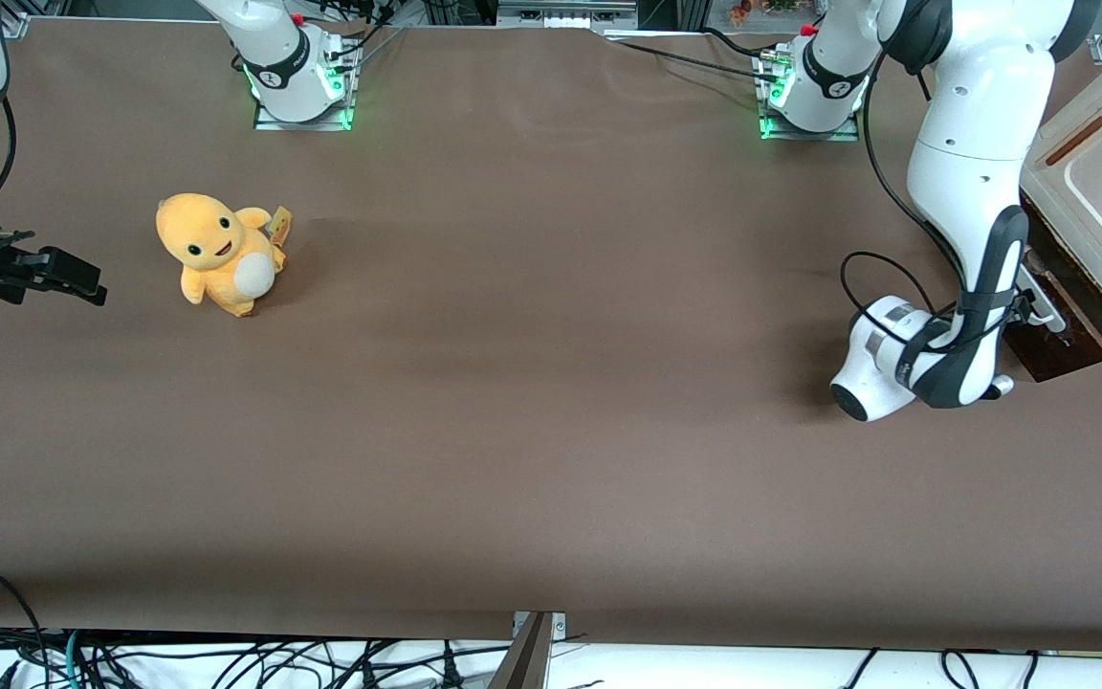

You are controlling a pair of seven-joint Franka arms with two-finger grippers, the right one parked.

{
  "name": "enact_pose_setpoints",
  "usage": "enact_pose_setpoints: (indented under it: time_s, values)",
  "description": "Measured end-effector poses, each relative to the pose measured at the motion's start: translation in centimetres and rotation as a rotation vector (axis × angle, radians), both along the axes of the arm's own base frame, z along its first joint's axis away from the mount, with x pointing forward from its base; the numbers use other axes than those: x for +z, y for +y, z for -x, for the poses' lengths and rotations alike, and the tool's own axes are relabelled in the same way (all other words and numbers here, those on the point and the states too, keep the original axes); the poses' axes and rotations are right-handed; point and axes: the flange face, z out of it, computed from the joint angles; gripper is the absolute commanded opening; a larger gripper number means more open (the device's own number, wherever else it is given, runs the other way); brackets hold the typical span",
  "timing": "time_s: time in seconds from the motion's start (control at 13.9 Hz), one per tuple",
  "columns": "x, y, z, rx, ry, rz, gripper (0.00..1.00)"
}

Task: Open lower drawer with left arm only
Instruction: 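Pull the handle outward from the cabinet with the left gripper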

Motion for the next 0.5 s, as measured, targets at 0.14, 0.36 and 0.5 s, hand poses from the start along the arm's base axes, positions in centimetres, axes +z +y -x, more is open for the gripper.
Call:
enact_pose_setpoints:
  time_s: [0.14,0.36,0.5]
  values:
    - [0.0,-1.3,-0.3,-0.014,-0.004,0.005,0.10]
    - [-0.1,-2.4,-0.4,-0.030,-0.002,0.001,0.25]
    - [0.0,-2.8,-0.6,-0.030,0.001,0.010,0.32]
